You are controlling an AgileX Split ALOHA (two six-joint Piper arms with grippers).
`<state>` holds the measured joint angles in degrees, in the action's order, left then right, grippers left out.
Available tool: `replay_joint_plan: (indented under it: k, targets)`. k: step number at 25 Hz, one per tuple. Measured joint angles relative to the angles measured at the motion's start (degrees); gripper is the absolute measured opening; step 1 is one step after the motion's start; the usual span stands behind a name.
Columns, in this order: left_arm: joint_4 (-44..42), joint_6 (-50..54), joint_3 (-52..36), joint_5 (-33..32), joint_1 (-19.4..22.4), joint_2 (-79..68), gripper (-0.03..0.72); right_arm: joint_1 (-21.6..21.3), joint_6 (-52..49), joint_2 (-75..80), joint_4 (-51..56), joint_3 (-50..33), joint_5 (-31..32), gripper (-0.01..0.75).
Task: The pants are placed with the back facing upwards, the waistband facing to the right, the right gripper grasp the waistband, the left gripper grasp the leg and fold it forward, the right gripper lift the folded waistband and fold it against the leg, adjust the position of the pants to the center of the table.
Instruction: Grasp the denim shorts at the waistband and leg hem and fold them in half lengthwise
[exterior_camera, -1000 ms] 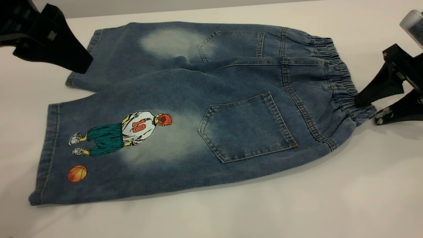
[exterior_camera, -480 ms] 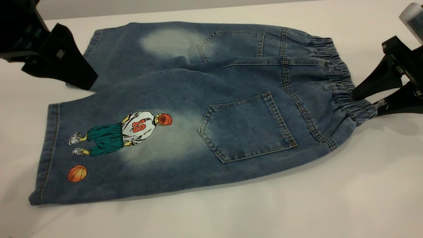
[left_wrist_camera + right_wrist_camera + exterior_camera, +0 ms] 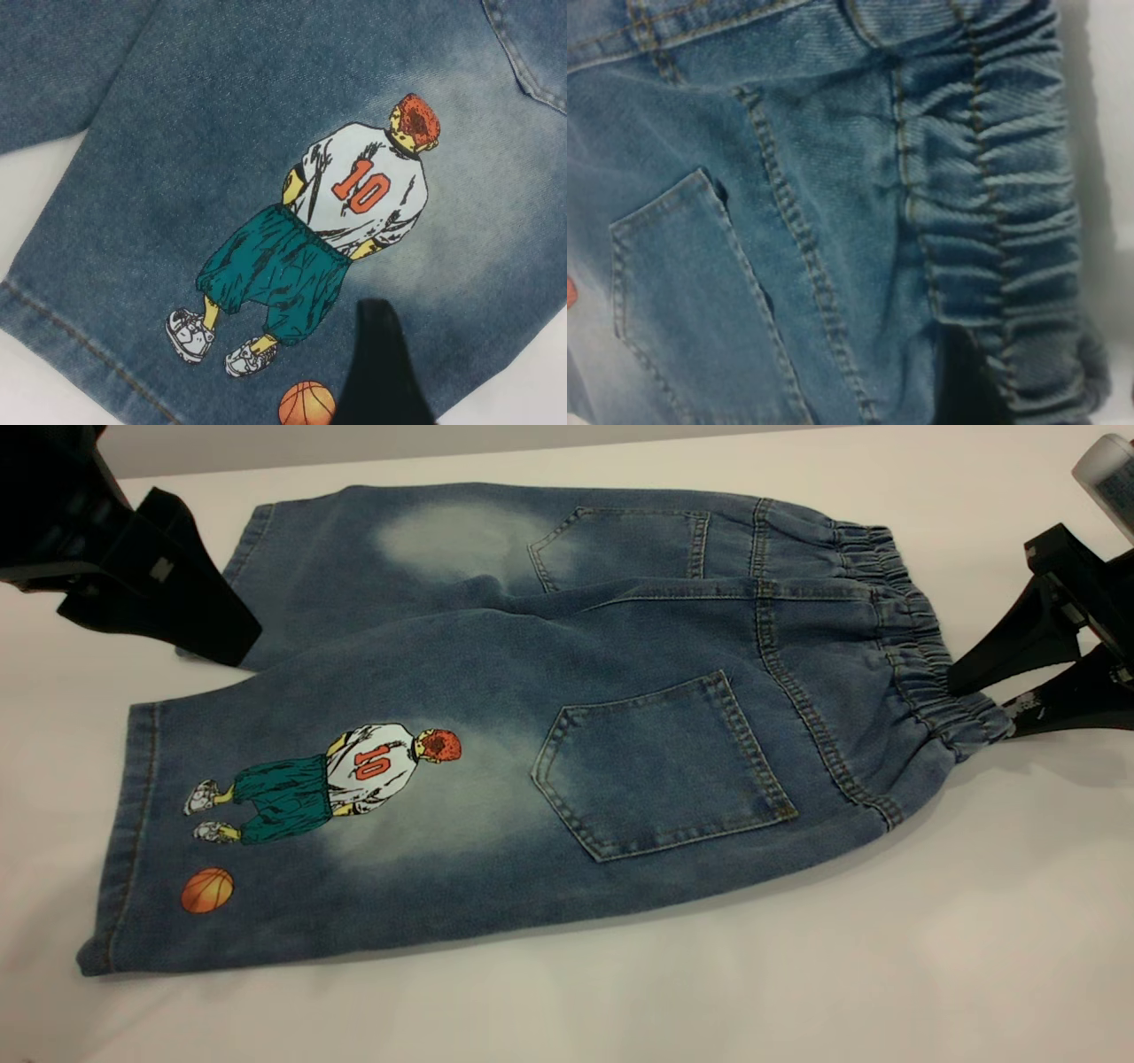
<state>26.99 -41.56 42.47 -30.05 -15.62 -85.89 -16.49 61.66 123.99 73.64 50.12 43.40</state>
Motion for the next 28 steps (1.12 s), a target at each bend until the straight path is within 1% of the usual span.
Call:
replay_joint_plan:
  k: [3, 6, 10, 15, 20, 23, 26, 28]
  targets:
    - [0.00, 0.00, 0.00, 0.00, 0.00, 0.00, 0.452, 0.00, -0.01, 0.02, -0.26, 0.00, 0.51, 0.341]
    - [0.00, 0.00, 0.00, 0.00, 0.00, 0.00, 0.452, 0.08, -0.01, 0.02, -0.26, 0.00, 2.86, 0.341]
    - [0.00, -0.05, 0.00, -0.13, 0.00, 0.00, 0.452, 0.64, -0.07, 0.07, -0.26, 0.00, 1.06, 0.341]
    - [0.12, -0.05, 0.00, -0.13, 0.00, 0.00, 0.452, 0.64, -0.07, 1.97, 0.26, 0.11, 0.90, 0.341]
    - [0.12, 0.00, 0.00, -0.53, 0.00, 0.00, 0.452, 0.64, 1.29, 5.17, 2.67, 0.10, 4.08, 0.323]
    - [0.12, 0.00, 0.00, -1.47, 0.00, 0.00, 0.452, 0.58, 2.47, 5.17, 4.19, 0.10, 3.26, 0.282]
    - [0.12, 0.00, 0.00, -2.21, 0.00, 0.00, 0.452, 0.58, 3.21, 5.17, 4.56, 0.10, 2.02, 0.199]
    - [-0.02, 0.00, 0.00, -2.26, 0.00, -0.13, 0.452, 0.58, 3.21, 5.17, 4.50, 0.10, 1.86, 0.127]
